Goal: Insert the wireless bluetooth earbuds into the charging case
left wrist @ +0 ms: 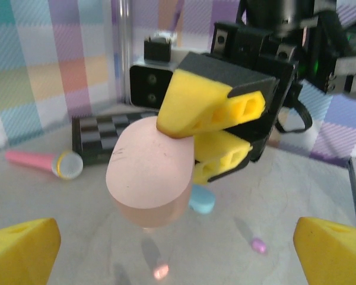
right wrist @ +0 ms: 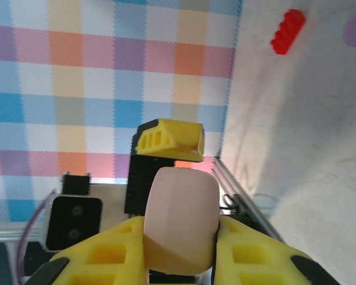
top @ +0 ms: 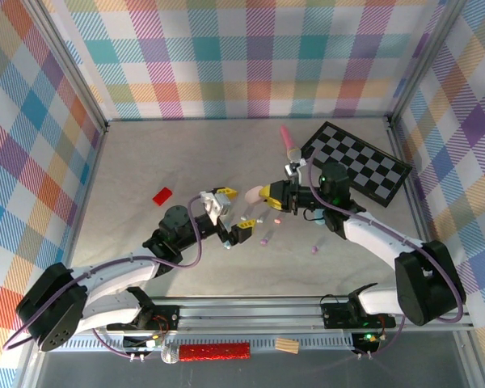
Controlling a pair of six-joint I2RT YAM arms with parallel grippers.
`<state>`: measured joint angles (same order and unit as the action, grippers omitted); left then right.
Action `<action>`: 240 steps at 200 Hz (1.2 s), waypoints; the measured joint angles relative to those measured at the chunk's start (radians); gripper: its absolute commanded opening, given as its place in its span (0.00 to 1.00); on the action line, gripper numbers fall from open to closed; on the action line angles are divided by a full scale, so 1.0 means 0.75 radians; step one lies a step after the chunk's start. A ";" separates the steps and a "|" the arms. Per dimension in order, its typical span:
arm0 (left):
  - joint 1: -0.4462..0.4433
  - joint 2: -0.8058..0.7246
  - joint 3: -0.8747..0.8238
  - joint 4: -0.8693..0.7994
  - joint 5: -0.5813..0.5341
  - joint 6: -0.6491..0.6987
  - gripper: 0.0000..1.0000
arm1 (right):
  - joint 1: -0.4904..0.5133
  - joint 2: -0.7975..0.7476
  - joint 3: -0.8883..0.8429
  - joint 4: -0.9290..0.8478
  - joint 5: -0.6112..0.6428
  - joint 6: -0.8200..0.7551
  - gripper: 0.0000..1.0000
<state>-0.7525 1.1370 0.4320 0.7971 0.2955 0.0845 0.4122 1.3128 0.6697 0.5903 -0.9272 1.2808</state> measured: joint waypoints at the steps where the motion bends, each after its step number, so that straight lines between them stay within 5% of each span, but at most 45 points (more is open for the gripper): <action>1: 0.001 0.002 0.000 0.006 0.000 0.001 0.99 | -0.001 -0.001 -0.001 0.005 -0.002 0.004 0.10; 55: 0.000 0.161 0.023 0.256 0.044 0.029 0.85 | -0.008 -0.020 -0.074 0.331 -0.038 0.272 0.09; 151: 0.000 0.300 0.082 0.485 0.083 0.057 0.57 | -0.008 -0.019 -0.116 0.577 -0.036 0.473 0.06; 240: 0.000 0.377 0.126 0.607 0.089 0.052 0.49 | -0.007 0.038 -0.144 0.801 -0.002 0.624 0.06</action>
<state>-0.7525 1.4200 0.5266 1.2526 0.3618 0.1238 0.4068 1.3415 0.5617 1.1912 -0.9287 1.7485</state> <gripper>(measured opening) 0.517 0.241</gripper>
